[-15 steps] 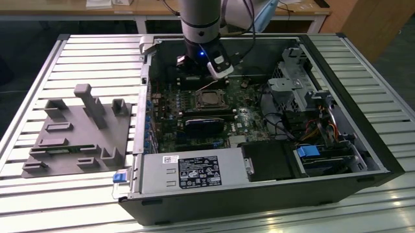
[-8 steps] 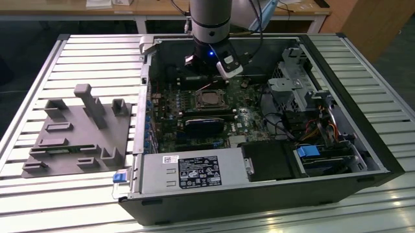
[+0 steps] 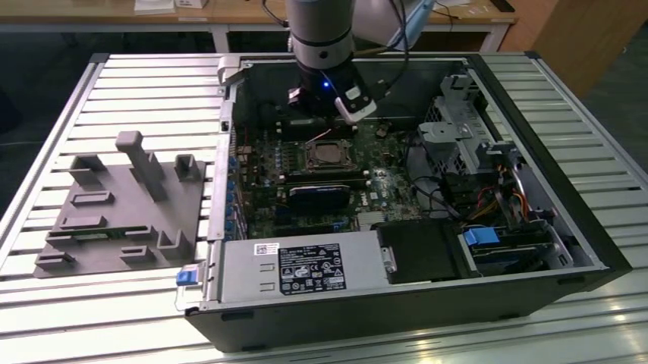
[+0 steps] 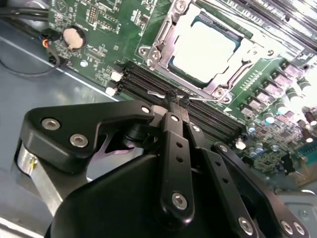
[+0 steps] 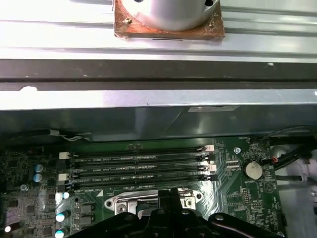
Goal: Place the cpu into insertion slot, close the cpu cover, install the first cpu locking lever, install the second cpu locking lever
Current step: 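Install the first cpu locking lever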
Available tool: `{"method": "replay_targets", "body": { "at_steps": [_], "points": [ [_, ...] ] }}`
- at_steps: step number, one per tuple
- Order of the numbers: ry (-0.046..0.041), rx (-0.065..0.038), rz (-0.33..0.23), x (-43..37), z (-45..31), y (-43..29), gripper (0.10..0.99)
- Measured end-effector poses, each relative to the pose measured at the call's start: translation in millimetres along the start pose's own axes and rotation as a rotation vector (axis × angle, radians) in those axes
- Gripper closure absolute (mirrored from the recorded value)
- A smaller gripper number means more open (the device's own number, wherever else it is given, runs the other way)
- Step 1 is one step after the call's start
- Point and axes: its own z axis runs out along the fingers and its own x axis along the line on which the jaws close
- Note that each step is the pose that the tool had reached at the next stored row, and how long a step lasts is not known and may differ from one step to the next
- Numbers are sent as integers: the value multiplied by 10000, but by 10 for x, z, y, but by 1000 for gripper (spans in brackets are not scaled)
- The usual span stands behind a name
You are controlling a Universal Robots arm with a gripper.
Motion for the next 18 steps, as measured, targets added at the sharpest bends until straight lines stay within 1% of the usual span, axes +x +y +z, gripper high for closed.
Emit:
{"method": "replay_targets", "body": {
  "at_steps": [2, 3, 5, 6, 7, 9, 14, 18],
  "points": [
    [-262, -30, -66, 61, -4, -4, 980],
    [-398, -46, -100, 89, 5, -8, 980],
    [-438, -67, -101, 95, 19, -13, 980],
    [-454, -125, -31, 97, 30, -16, 980],
    [-466, -159, 22, 98, 36, -18, 980],
    [-504, -202, 183, 100, 50, -21, 980],
    [-649, -138, 702, 105, 81, -29, 980],
    [-731, -87, 989, 113, 109, -21, 980]
  ]
}}
